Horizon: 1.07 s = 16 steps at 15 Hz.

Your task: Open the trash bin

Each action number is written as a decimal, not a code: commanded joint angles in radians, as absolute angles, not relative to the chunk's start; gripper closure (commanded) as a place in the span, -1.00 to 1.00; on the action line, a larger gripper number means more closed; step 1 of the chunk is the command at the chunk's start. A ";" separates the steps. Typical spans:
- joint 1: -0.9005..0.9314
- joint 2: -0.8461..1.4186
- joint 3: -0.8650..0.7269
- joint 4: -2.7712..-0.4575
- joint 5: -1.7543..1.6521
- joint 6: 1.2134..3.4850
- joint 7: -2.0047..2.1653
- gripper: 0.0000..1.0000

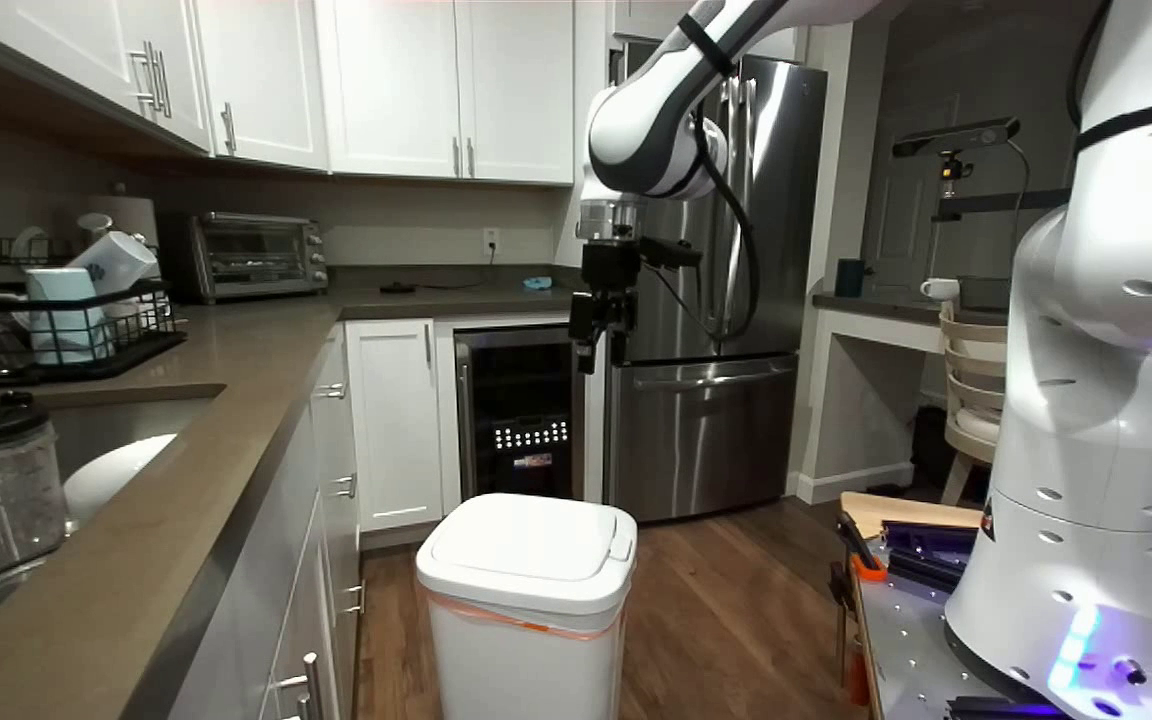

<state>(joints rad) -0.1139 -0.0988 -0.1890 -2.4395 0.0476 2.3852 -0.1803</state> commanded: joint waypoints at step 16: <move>-0.386 0.636 -0.119 -1.667 0.192 2.206 -0.497 -1.00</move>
